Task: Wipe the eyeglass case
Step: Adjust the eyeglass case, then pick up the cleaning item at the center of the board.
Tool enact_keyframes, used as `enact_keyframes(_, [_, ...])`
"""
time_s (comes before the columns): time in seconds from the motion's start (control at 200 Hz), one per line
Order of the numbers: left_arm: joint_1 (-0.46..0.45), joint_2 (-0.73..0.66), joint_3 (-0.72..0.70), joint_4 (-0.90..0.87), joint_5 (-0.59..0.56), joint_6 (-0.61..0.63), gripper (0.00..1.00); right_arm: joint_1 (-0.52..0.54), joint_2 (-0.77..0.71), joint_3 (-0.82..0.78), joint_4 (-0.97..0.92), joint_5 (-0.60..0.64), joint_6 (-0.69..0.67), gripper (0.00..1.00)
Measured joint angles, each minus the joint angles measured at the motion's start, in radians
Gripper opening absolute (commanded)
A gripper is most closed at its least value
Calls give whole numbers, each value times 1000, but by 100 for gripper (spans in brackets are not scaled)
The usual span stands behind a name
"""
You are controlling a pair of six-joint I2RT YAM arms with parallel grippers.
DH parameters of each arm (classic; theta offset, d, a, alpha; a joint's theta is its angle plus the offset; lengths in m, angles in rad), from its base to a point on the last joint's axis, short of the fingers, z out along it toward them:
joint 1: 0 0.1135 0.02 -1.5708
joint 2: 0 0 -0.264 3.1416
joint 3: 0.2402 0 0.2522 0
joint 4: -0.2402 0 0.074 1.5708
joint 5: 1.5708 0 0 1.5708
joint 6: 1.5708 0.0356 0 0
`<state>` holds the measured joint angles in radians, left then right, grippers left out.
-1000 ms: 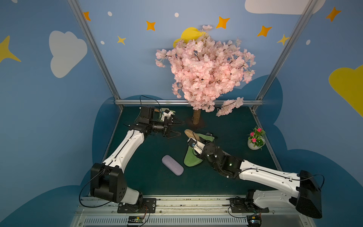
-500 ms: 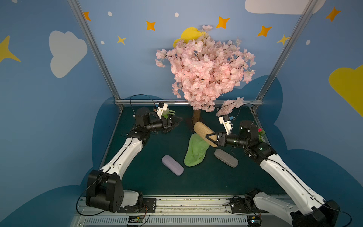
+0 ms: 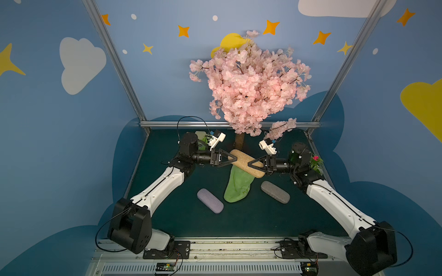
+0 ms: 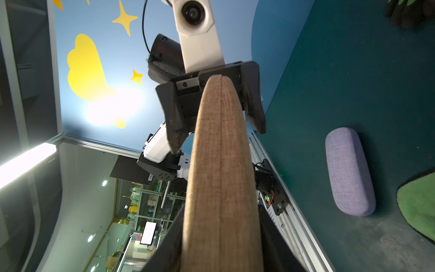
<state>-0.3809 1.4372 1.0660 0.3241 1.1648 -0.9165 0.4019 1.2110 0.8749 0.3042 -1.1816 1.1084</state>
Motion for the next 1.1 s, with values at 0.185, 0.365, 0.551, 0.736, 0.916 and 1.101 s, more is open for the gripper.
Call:
enact_keyframes(0.185, [1, 40, 34, -1, 24, -37, 56, 2, 24, -17, 75, -36, 52, 0])
enact_keyframes(0.365, [-10, 47, 80, -100, 47, 1, 35, 2, 41, -12, 89, -39, 54, 2])
enact_keyframes(0.551, [0, 53, 138, -285, 50, 109, 3, 6, 56, -7, 105, -37, 45, 47])
enact_keyframes(0.736, [57, 51, 88, -283, 31, 68, 3, -35, 39, -8, 4, 34, -24, 78])
enact_keyframes(0.916, [238, 13, -70, -273, -34, 13, 3, -132, -31, -40, -100, 116, -106, 80])
enact_keyframes(1.101, [404, -64, -114, -389, -192, 42, 3, -51, 40, 84, -541, 454, -399, 80])
